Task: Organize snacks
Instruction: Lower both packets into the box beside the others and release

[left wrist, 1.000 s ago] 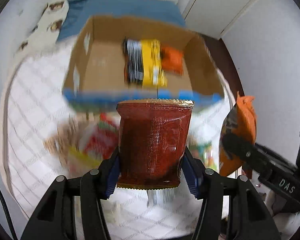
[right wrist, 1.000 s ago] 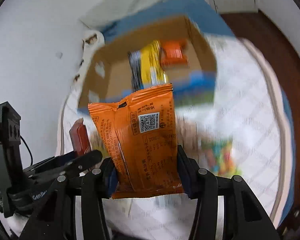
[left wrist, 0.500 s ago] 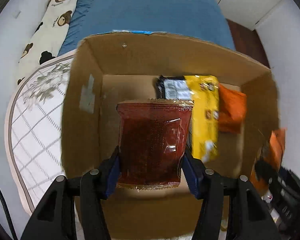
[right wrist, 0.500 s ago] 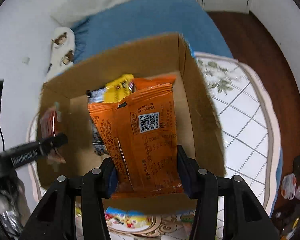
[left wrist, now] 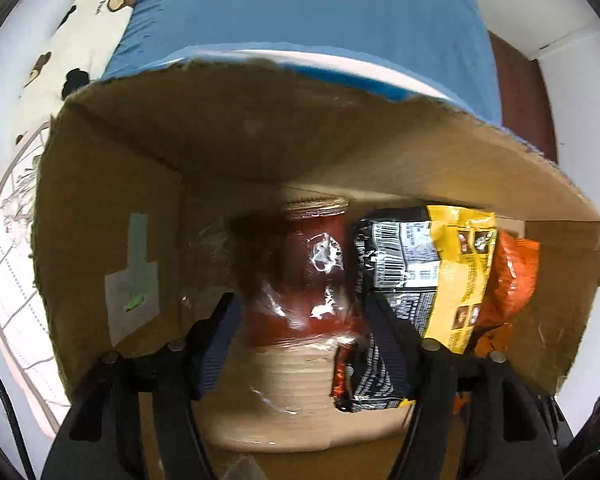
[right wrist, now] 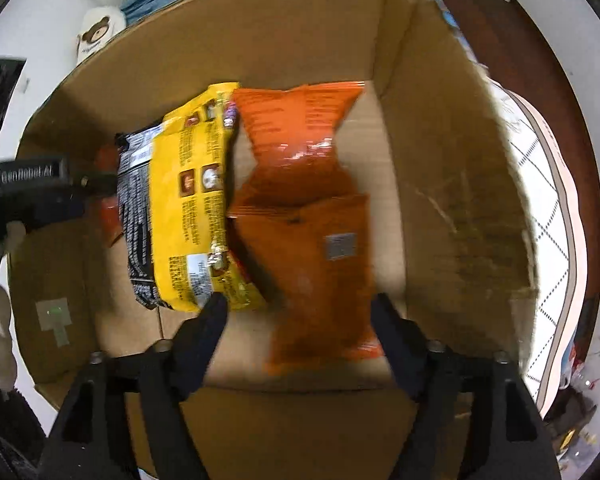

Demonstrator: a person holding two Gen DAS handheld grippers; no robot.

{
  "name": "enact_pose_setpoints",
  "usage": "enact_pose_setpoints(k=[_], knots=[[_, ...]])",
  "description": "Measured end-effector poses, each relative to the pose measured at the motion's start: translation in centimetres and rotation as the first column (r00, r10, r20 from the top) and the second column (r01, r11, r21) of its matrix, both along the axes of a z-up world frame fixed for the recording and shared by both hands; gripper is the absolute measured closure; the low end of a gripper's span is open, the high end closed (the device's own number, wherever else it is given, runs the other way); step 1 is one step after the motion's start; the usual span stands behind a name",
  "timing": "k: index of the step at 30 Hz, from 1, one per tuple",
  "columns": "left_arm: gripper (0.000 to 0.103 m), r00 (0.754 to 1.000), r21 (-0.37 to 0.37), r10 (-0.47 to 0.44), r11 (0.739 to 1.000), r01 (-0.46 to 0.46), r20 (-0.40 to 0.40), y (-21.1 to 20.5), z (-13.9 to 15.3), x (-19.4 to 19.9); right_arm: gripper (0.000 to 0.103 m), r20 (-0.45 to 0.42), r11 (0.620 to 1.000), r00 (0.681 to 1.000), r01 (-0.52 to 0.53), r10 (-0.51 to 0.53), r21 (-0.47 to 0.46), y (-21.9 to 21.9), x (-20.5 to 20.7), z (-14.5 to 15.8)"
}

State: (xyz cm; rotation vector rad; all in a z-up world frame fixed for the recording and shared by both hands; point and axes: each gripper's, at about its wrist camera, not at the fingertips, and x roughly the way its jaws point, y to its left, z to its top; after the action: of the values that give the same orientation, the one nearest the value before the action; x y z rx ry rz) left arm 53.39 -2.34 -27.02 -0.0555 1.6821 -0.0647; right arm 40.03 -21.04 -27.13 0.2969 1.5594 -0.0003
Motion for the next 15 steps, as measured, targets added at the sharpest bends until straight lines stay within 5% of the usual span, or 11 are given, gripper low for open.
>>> enact_pose_setpoints(k=[2,15], knots=[[0.036,1.000,0.010,-0.007,1.000,0.007,0.019,0.1,0.3,-0.4,0.007,0.009,1.000,1.000,-0.018,0.018,-0.004,0.7,0.2,0.3],[0.036,0.970,0.040,-0.065,0.998,0.057,0.236,0.6,8.3,-7.3,0.006,0.124,0.994,0.991,-0.038,0.050,-0.102,1.6,-1.0,4.5]])
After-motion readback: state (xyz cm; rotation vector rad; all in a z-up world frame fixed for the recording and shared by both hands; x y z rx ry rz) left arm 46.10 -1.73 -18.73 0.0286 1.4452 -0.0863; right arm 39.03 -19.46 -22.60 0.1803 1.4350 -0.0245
